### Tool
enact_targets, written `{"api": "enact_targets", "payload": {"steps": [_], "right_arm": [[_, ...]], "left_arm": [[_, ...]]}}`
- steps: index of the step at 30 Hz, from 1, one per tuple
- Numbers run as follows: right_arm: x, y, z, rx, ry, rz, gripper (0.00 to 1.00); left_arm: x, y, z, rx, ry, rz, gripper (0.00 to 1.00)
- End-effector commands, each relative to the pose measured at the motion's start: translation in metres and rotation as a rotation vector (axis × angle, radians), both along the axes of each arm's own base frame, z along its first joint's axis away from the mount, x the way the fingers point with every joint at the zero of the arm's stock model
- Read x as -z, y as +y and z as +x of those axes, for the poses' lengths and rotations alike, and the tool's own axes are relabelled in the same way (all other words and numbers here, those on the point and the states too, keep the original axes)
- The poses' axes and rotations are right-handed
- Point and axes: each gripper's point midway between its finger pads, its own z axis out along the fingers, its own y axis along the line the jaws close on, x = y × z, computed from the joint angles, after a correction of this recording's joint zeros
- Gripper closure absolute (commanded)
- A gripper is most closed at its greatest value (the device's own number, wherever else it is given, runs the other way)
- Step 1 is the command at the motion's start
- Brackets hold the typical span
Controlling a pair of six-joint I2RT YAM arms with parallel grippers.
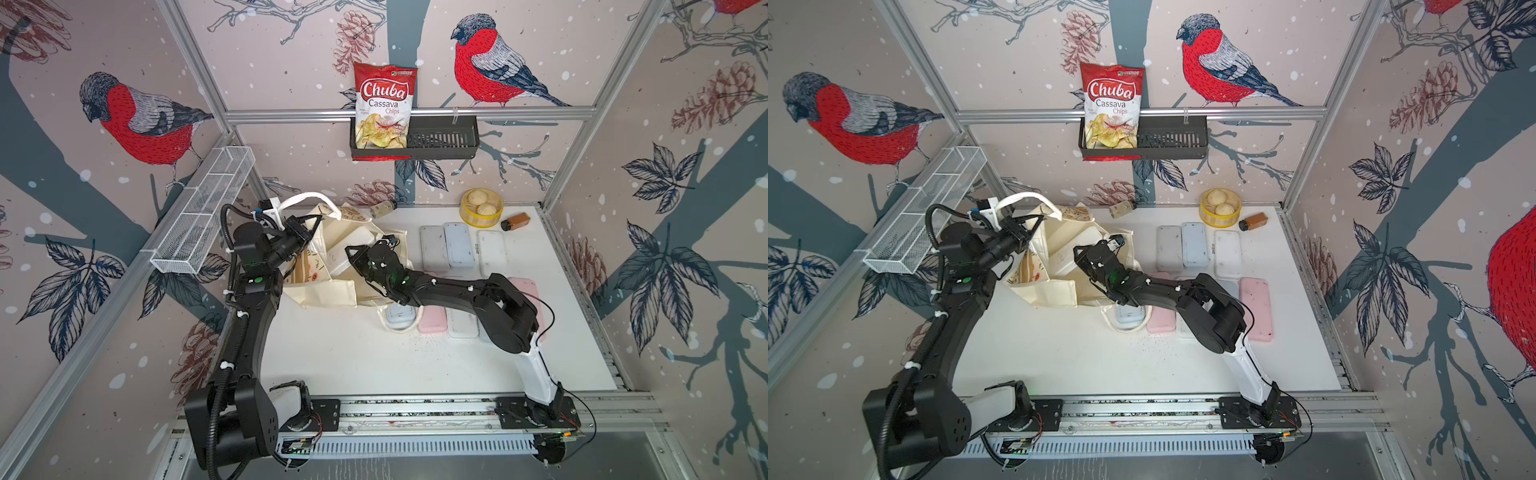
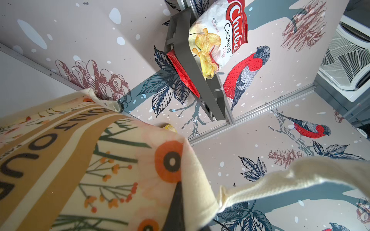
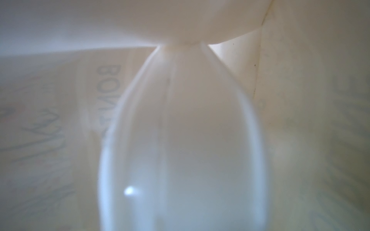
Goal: Take out the pencil case from the canvas bag
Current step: Pick up the pencil case from the canvas bag.
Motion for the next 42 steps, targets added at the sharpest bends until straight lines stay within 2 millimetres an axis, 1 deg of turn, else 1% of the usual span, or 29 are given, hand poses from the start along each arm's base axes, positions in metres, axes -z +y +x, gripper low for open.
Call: {"api": "enact_targets", "payload": {"steps": [1, 2, 3, 8, 10, 12, 16, 17, 22, 25, 26, 30, 34, 36, 38, 39, 40, 42], "right_arm": [[-0.019, -0.013, 0.002, 0.039, -0.1, -0.107, 0.79], [-0.028, -0.016, 0.002, 0.048, -0.129, -0.138, 0.79], [-0.035, -0.019, 0.001, 0.057, -0.158, -0.17, 0.79], [-0.085, -0.034, -0.003, 0.081, -0.316, -0.295, 0.8], [-0.1, -0.039, -0.005, 0.08, -0.363, -0.317, 0.8], [-0.112, -0.044, -0.007, 0.077, -0.397, -0.338, 0.8], [-0.128, -0.056, -0.01, 0.08, -0.438, -0.369, 0.8], [-0.132, -0.059, -0.012, 0.077, -0.446, -0.372, 0.8], [-0.154, -0.071, -0.024, 0.047, -0.478, -0.381, 0.8], [-0.164, -0.076, -0.035, -0.001, -0.497, -0.391, 0.8], [-0.167, -0.079, -0.039, -0.016, -0.5, -0.396, 0.8], [-0.171, -0.094, -0.053, -0.056, -0.493, -0.409, 0.8], [-0.17, -0.108, -0.065, -0.083, -0.475, -0.413, 0.8], [-0.168, -0.11, -0.071, -0.11, -0.463, -0.407, 0.79], [-0.165, -0.109, -0.077, -0.156, -0.45, -0.405, 0.79], [-0.161, -0.108, -0.078, -0.172, -0.442, -0.408, 0.79], [-0.152, -0.108, -0.076, -0.185, -0.418, -0.422, 0.79], [-0.127, -0.109, -0.067, -0.188, -0.364, -0.469, 0.8]], "left_arm": [[-0.007, 0.009, 0.014, -0.034, -0.033, 0.011, 1.0], [-0.001, 0.012, 0.019, -0.04, -0.014, 0.004, 1.0], [-0.009, 0.015, 0.023, -0.046, -0.028, 0.003, 1.0], [0.002, 0.033, 0.046, -0.06, 0.008, -0.049, 1.0], [0.008, 0.043, 0.054, -0.068, 0.019, -0.078, 1.0], [0.018, 0.054, 0.062, -0.075, 0.035, -0.112, 1.0], [0.041, 0.071, 0.078, -0.058, 0.067, -0.178, 1.0], [0.044, 0.075, 0.081, -0.052, 0.066, -0.19, 1.0], [0.059, 0.089, 0.095, -0.037, 0.089, -0.185, 0.93], [0.063, 0.1, 0.098, -0.047, 0.096, -0.183, 0.87], [0.064, 0.104, 0.097, -0.051, 0.098, -0.186, 0.84], [0.056, 0.128, 0.089, -0.086, 0.074, -0.179, 0.72], [0.051, 0.156, 0.074, -0.139, 0.046, -0.198, 0.6], [0.05, 0.167, 0.065, -0.166, 0.033, -0.206, 0.55], [0.052, 0.177, 0.059, -0.193, 0.034, -0.206, 0.54], [0.051, 0.179, 0.057, -0.199, 0.03, -0.204, 0.54], [0.049, 0.181, 0.056, -0.204, 0.024, -0.197, 0.54], [0.049, 0.182, 0.056, -0.209, 0.027, -0.188, 0.54]]}}
